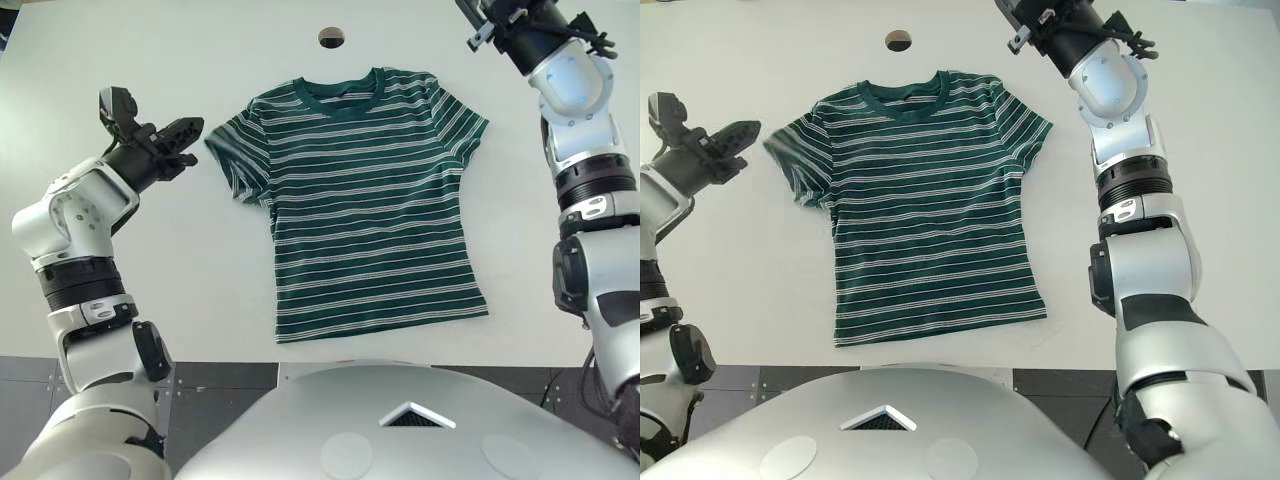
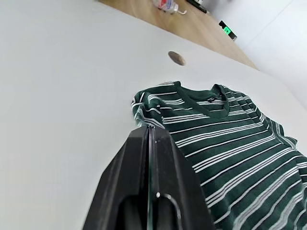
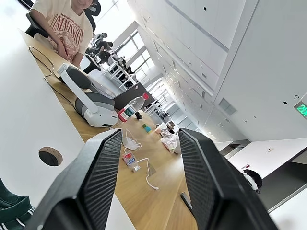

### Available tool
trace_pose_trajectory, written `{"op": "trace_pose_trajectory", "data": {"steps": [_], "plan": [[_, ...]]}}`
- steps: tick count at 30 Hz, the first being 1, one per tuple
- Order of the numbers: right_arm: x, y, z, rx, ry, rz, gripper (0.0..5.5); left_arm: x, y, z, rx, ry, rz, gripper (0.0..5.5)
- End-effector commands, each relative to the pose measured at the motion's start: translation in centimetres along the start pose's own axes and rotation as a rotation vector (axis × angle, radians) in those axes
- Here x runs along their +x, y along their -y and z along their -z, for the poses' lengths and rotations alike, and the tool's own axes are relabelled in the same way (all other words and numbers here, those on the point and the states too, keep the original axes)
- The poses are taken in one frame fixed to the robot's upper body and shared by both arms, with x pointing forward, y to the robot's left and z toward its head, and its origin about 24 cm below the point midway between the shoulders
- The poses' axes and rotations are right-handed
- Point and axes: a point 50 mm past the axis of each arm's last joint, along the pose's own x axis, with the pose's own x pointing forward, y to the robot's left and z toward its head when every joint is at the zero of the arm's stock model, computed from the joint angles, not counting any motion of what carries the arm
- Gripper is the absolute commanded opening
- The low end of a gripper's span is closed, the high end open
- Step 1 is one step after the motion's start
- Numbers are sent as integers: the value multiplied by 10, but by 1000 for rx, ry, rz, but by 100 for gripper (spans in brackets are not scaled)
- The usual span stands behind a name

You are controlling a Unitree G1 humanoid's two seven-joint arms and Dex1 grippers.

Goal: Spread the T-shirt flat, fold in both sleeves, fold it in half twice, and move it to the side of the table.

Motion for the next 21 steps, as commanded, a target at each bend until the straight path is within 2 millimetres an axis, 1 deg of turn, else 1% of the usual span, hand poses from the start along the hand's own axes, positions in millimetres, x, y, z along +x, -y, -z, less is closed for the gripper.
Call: {"op": "trace_pose_trajectory", "data": {"steps": [1,6,8,11,14,15,16,18,21], "plan": [[2,3,-4,3,16,5,217,8,19,-5,22,-2,50,13],[2,2,-4,5,19,2,217,20,40,-10,21,6,112,13],[1,3,-5,4,21,6,217,23,40,-6,31,-16,98,13],[-2,3,-4,5,18,8,217,19,30,0,34,-22,54,13],[-5,3,-2,7,10,9,217,12,22,8,27,-32,23,49],[-5,3,-2,7,8,10,217,9,19,10,25,-41,13,73],[-4,3,-2,8,9,10,217,6,14,13,25,-50,-8,78],[-3,3,-3,10,12,9,217,1,6,18,18,-66,-39,118],[-4,2,-3,11,9,9,217,-2,-3,29,-7,-93,-73,162]]}}
